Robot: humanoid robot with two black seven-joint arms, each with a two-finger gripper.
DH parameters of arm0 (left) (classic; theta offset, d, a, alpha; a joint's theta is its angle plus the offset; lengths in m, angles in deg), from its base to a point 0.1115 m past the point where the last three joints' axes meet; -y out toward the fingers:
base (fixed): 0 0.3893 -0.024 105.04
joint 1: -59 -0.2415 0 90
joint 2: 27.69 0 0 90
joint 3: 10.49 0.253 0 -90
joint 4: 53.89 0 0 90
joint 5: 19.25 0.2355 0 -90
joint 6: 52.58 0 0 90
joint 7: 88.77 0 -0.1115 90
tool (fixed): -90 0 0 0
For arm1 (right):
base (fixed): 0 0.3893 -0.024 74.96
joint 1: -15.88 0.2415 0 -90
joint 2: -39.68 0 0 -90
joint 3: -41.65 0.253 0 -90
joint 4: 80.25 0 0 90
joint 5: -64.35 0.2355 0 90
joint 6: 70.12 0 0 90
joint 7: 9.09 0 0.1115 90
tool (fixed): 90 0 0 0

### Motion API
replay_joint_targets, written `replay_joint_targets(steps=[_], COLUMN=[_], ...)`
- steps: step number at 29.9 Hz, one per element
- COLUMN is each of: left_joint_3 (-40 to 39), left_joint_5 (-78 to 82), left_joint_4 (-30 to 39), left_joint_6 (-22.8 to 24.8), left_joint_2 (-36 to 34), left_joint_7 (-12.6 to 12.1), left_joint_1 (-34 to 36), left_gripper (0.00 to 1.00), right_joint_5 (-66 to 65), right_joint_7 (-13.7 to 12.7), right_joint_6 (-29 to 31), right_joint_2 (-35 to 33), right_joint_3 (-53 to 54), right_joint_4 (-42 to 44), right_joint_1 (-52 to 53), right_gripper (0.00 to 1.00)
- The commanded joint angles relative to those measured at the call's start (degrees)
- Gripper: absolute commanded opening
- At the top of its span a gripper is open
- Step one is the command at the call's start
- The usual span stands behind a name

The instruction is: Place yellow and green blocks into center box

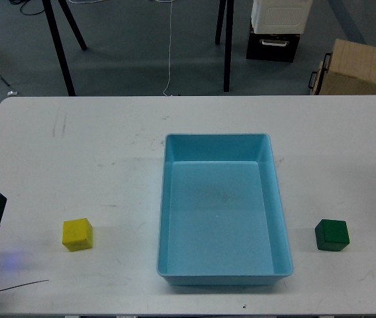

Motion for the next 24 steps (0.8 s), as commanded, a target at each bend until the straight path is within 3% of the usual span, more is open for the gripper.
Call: replay_joint_targets(steps=[1, 5, 10, 24], left_joint_3=[0.05, 0.13, 2.50, 2.77], left_joint_5=[0.11, 0.11, 0.11, 0.02], left_joint_4=[-0.43, -0.61, -1.66, -2.80], left_joint_6=[0.00, 0.00, 0.00, 0.00], left_joint_2=[-0.01, 0.08, 0.08, -0.01], left_joint_7=[-0.04, -0.04, 0.14, 0.05], left_joint_1=[0.59, 0.94, 1.64, 1.56], left_gripper=[1.00, 1.00, 1.00, 1.00], right_joint_5=[-7.70, -18.95, -27.92, -30.40], right_joint_7=[-5.21, -8.72, -13.03, -14.88], right_joint_6=[1.83, 7.80, 13.34, 14.45], right_joint_2=[-0.32, 0.03, 3.36, 10.05], right_joint_3=[-13.60, -25.04, -30.76, -38.68], right_joint_4=[-1.71, -3.91, -4.44, -4.27], right_joint_1=[10.91, 16.73, 17.70, 17.79], right_gripper=[1.00, 1.00, 1.00, 1.00])
